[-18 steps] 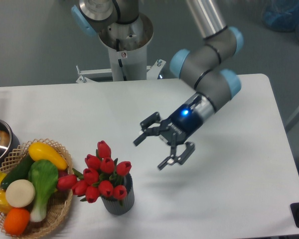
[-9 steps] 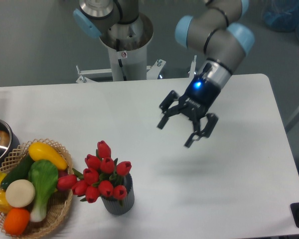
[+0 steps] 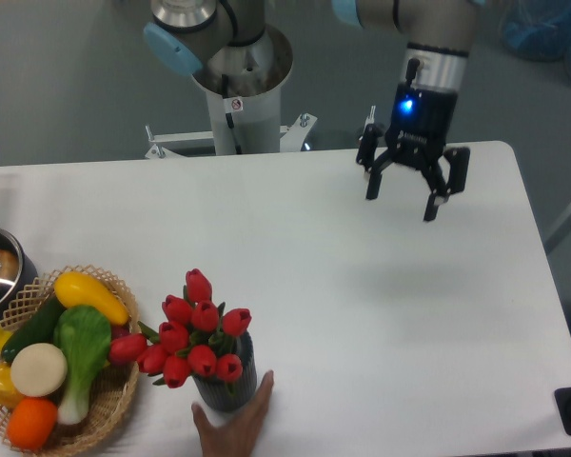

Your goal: Insert the flowers into the vase

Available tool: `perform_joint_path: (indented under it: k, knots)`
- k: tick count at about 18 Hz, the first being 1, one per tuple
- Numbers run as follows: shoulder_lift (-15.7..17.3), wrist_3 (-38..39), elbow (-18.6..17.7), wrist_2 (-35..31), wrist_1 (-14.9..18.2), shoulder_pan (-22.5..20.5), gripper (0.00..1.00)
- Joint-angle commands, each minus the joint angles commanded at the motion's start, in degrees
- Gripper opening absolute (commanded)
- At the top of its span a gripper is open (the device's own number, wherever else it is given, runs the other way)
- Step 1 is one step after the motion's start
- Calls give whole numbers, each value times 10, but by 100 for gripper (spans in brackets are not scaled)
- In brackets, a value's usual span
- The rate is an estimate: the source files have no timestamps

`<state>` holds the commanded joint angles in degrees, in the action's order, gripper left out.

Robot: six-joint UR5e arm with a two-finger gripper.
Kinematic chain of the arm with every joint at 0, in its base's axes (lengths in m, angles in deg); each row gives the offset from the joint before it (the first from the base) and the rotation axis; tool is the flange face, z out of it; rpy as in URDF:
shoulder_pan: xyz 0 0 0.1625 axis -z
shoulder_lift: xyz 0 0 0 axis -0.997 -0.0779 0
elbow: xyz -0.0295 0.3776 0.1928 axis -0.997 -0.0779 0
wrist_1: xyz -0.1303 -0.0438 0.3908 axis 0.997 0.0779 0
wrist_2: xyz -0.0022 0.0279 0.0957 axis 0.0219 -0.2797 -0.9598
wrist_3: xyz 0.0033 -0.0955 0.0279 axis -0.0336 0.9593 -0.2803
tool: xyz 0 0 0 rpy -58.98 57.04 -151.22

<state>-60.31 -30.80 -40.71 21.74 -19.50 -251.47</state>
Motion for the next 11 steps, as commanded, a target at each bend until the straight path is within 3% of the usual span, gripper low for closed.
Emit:
perform_joint_path:
  k: [6,11]
  knots:
    - [38,-126,3,-81,62,-25,100]
    - [44,-131,1,-81,68,-32,100]
